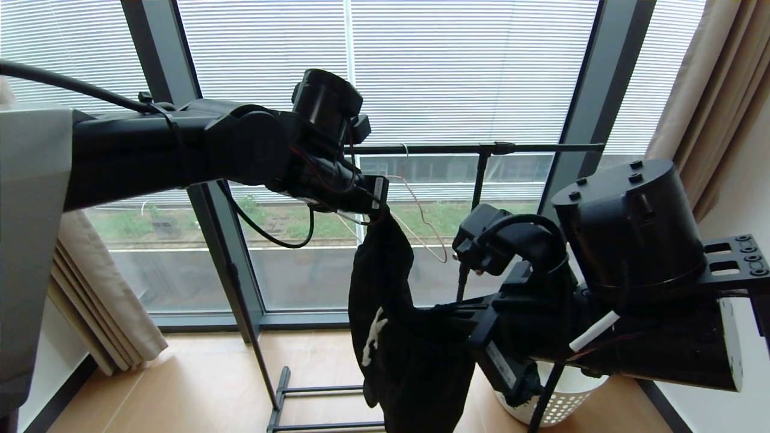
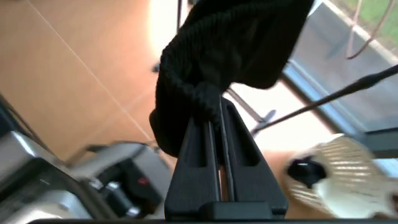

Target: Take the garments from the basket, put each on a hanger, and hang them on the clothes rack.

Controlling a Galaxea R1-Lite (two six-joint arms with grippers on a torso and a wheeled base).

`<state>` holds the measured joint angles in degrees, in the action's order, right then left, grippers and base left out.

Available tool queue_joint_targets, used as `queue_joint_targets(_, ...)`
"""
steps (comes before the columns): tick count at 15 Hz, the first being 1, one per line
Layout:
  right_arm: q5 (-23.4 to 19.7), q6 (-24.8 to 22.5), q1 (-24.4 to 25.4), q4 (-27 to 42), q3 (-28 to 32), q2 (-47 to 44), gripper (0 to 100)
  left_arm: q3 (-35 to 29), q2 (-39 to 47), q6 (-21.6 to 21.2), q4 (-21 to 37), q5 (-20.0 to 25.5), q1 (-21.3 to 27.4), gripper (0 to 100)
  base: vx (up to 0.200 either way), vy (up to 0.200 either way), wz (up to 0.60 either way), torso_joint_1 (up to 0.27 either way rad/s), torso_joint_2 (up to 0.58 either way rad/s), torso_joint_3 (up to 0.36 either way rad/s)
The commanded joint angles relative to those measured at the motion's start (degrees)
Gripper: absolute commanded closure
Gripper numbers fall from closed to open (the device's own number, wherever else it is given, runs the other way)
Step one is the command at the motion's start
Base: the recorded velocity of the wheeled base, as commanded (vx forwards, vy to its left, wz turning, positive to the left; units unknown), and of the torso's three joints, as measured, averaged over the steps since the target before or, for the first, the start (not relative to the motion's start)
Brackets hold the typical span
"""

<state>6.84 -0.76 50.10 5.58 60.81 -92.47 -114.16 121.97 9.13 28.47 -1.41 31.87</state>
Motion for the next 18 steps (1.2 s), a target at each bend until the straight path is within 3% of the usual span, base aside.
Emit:
queue_joint_targets(1, 0.1, 6.1, 4.7, 0.0, 3.9, -4.5, 100, -0.4, 0.9, 0.0, 0.1, -0.1, 0.2, 100, 0.000, 0.000, 0.00, 0.000, 0.00, 0.000)
queue_joint_targets(5, 0.5, 19.3, 7.5, 0.0, 10.5, -8.0, 100, -0.4, 0.7, 0.0, 0.2, -0.1, 0.8, 100, 0.000, 0.000, 0.00, 0.000, 0.00, 0.000)
queue_joint_targets(9, 0.9, 20.2, 7.5, 0.1, 10.8, -8.4, 100, -0.4, 0.2, 0.0, 0.3, -0.1, 1.0, 100, 0.000, 0.000, 0.00, 0.000, 0.00, 0.000)
queue_joint_targets(11, 1.1, 15.1, 6.1, 0.9, 9.2, -7.2, 100, -0.4, -1.0, 0.0, 0.6, -0.1, 0.9, 100, 0.000, 0.000, 0.00, 0.000, 0.00, 0.000)
queue_joint_targets(14, 4.5, 0.9, -1.3, 0.9, 4.6, -5.0, 100, -0.4, -4.3, -0.3, 6.6, -0.1, -0.3, 100, 0.000, 0.000, 0.00, 0.000, 0.00, 0.000)
queue_joint_targets(16, 6.0, -3.1, -5.8, 0.8, 4.6, -5.7, 100, -0.4, -6.0, -0.5, 8.8, -0.3, -0.9, 100, 0.000, 0.000, 0.00, 0.000, 0.00, 0.000)
queue_joint_targets(18, 7.8, -4.3, -11.0, 0.1, 6.4, -8.8, 100, 0.2, -8.4, -0.8, 12.4, -0.5, -1.3, 100, 0.000, 0.000, 0.00, 0.000, 0.00, 0.000)
